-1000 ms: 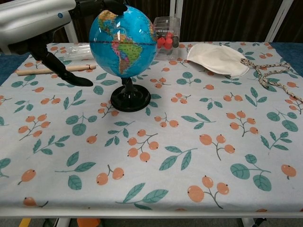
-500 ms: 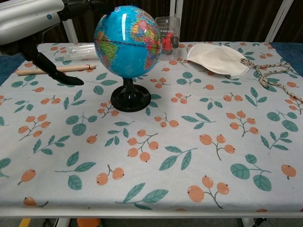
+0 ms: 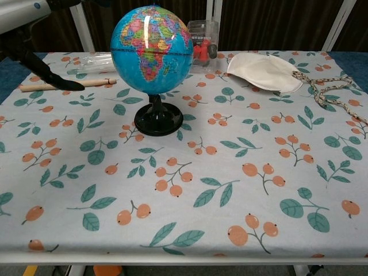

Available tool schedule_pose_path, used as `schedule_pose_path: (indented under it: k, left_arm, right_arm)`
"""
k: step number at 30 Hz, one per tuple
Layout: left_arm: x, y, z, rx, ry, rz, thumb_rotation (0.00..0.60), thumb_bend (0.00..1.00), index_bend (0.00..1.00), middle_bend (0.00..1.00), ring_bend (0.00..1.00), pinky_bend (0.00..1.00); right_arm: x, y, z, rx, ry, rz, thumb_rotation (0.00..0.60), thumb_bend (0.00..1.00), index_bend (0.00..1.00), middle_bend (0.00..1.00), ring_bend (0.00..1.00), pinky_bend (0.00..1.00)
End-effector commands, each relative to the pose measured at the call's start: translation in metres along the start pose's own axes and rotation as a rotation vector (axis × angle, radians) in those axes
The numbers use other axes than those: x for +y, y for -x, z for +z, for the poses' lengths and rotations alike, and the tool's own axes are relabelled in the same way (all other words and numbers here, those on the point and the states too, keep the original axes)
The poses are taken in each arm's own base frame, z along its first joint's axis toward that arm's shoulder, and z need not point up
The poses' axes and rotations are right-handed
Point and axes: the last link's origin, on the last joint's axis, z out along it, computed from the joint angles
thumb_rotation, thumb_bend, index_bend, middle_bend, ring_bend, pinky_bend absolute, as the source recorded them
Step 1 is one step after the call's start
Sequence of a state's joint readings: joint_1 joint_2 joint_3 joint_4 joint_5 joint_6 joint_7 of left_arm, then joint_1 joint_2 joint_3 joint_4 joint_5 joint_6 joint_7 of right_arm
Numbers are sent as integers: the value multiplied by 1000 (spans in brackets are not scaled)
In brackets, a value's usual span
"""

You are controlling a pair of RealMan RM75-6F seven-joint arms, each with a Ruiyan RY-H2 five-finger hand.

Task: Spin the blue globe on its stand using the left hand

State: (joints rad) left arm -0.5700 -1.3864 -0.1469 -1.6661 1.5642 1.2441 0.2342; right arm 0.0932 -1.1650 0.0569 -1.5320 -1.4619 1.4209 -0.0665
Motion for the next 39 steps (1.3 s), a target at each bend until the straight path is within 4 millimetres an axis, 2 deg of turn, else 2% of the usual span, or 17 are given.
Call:
schedule_pose_path:
  k: [1,11,17,25,39]
  left_arm:
    - [6,-5,1,32,32,-15,600,70,57,69,0,19]
    - [43,2,5,10,185,-48,600,75,57,69,0,19]
    - [52,13,11,-20,198,-69,600,75,57,69,0,19]
    - [48,22,11,-36,176,-57,600,75,57,69,0,20]
    - [31,17,-1,-39,103,-25,600,75,57,69,0,20]
  right_arm:
    - [0,0,0,0,-1,0,600,219,0,0,0,0]
    - [1,2,1,-7,2,5,600,220,0,0,0,0]
    - [3,2,0,-7,6,8,600,221,0,0,0,0]
    - [5,2,0,-7,11,11,600,221,0,0,0,0]
    - [3,5,0,-16,7,8,600,222,0,0,0,0]
